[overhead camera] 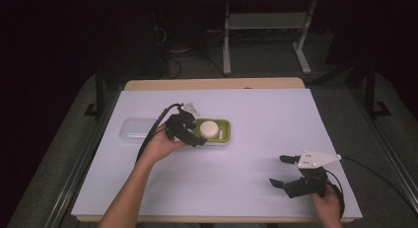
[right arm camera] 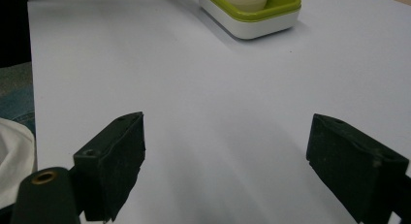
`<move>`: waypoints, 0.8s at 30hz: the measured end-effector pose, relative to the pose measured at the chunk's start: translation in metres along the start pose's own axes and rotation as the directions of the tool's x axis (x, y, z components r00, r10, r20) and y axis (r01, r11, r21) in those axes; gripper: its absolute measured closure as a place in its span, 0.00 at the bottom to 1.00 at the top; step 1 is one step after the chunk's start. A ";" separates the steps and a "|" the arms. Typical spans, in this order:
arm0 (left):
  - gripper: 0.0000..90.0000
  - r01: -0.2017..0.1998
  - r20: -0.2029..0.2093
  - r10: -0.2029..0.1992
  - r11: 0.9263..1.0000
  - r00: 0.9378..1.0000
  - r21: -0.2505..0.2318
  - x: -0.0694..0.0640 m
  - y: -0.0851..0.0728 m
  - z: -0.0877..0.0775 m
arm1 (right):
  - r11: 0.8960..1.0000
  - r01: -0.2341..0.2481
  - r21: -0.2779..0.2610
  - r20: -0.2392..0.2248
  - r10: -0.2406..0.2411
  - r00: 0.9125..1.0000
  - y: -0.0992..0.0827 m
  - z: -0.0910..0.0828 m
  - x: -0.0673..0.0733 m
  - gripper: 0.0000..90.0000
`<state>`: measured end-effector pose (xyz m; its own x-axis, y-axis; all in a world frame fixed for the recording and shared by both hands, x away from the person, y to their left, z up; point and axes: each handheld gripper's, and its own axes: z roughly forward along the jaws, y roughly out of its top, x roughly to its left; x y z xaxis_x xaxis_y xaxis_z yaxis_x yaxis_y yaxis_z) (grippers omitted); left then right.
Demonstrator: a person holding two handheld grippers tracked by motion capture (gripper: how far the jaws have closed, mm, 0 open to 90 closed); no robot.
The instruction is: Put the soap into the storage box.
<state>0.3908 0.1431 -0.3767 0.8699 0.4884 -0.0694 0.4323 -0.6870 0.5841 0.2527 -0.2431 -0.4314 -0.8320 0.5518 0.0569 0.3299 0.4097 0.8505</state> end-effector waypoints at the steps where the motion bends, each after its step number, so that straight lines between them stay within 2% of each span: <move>1: 0.27 0.004 -0.002 -0.004 1.000 1.000 -0.003 -0.001 -0.002 -0.001 | 1.000 -0.002 0.002 0.000 0.002 1.000 0.000 0.000 0.000 0.15; 7: 0.26 0.013 0.001 -0.013 0.999 1.000 -0.038 -0.005 -0.017 -0.011 | 1.000 -0.004 0.006 0.004 0.004 1.000 -0.001 0.000 -0.001 0.15; 18: 0.26 0.025 0.003 -0.025 0.998 1.000 -0.056 -0.013 -0.048 -0.027 | 1.000 -0.010 0.016 0.017 0.009 1.000 -0.002 0.000 -0.001 0.15; 19: 0.26 0.036 0.007 -0.036 0.997 0.999 -0.062 -0.015 -0.051 -0.028 | 1.000 -0.010 0.017 0.018 0.010 1.000 -0.002 0.000 -0.001 0.15; 24: 0.26 0.029 -0.005 -0.029 0.998 1.000 -0.065 -0.019 -0.066 -0.033 | 1.000 -0.010 0.022 0.024 0.009 1.000 -0.003 0.000 -0.001 0.15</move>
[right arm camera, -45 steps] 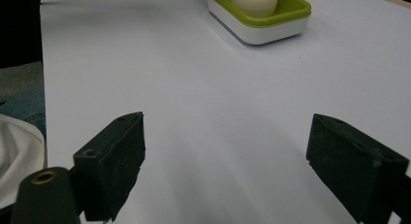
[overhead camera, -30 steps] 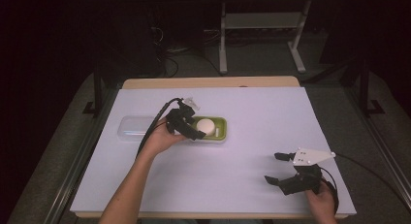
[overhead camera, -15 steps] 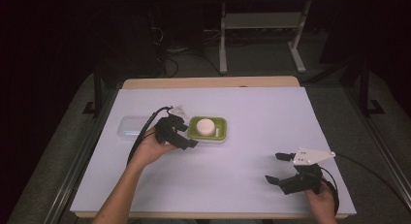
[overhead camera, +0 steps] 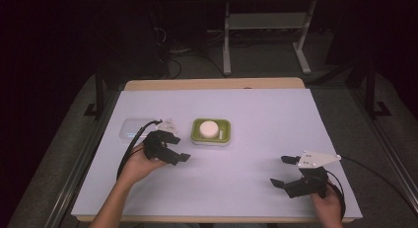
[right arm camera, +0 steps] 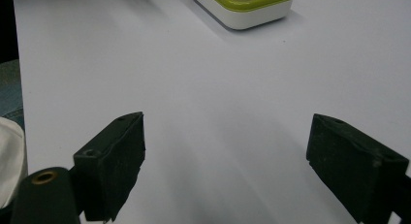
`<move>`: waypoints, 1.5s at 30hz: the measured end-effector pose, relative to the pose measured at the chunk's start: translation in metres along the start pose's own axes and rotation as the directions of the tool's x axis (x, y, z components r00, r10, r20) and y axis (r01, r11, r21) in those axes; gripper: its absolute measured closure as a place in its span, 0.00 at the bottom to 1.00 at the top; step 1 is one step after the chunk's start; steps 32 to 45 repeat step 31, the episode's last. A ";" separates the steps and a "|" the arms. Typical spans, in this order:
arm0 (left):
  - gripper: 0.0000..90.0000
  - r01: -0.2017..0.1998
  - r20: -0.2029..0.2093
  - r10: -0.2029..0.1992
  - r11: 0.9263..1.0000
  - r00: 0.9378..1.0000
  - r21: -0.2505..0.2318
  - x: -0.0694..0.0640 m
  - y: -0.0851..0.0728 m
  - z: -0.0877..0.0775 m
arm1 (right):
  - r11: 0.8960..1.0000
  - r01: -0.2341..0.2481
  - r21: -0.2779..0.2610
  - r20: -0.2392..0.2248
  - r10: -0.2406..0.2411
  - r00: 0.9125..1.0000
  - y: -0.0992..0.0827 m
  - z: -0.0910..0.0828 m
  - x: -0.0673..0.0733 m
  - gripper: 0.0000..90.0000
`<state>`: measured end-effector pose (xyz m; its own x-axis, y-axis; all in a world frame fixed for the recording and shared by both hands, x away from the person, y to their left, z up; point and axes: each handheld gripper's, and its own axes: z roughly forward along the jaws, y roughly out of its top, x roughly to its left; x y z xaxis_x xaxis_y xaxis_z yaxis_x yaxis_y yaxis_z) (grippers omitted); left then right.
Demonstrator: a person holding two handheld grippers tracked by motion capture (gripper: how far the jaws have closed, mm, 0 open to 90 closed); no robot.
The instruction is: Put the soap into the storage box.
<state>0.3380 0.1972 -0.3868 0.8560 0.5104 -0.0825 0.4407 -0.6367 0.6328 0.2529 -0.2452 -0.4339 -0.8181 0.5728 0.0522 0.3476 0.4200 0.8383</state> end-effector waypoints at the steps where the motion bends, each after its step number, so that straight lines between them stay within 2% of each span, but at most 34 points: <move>1: 0.26 0.002 0.000 -0.002 1.000 1.000 -0.001 0.000 -0.003 -0.001 | 1.000 0.000 0.002 0.002 0.000 1.000 0.000 0.000 0.000 0.15; 10: 0.26 0.036 -0.012 -0.036 0.999 0.999 -0.011 -0.001 -0.032 -0.007 | 1.000 -0.003 0.015 0.010 0.003 1.000 -0.001 0.001 0.000 0.15; 15: 0.26 0.034 -0.023 -0.034 0.999 0.999 -0.002 -0.006 -0.047 -0.010 | 1.000 -0.003 0.019 0.012 0.002 1.000 -0.002 0.002 0.001 0.15; 22: 0.25 0.054 -0.029 -0.054 0.998 0.998 -0.026 -0.015 -0.068 -0.015 | 1.000 -0.003 0.024 0.013 0.002 1.000 -0.002 0.002 0.001 0.15; 23: 0.25 0.040 -0.037 -0.041 0.999 0.999 -0.013 -0.015 -0.071 -0.016 | 1.000 -0.003 0.025 0.013 0.002 1.000 -0.002 0.003 0.001 0.15; 27: 0.24 0.052 -0.045 -0.053 0.998 0.998 -0.034 -0.022 -0.083 -0.019 | 1.000 -0.002 0.030 0.011 0.002 1.000 -0.002 0.003 0.001 0.15; 28: 0.24 0.042 -0.054 -0.044 0.998 0.998 -0.038 -0.023 -0.085 -0.020 | 1.000 0.000 0.029 0.011 0.000 1.000 -0.002 0.003 0.001 0.15; 29: 0.24 0.056 -0.095 -0.062 0.996 0.994 -0.068 -0.026 -0.090 -0.023 | 1.000 0.000 0.029 0.011 0.000 1.000 -0.002 0.003 0.001 0.15; 31: 0.24 0.081 -0.086 -0.090 0.991 0.992 -0.106 -0.027 -0.095 -0.025 | 1.000 0.004 0.026 0.009 -0.004 1.000 -0.002 0.003 0.002 0.15; 45: 0.24 0.081 -0.086 -0.090 0.991 0.992 -0.106 -0.027 -0.095 -0.025 | 1.000 0.004 0.026 0.009 -0.004 1.000 -0.002 0.003 0.002 0.15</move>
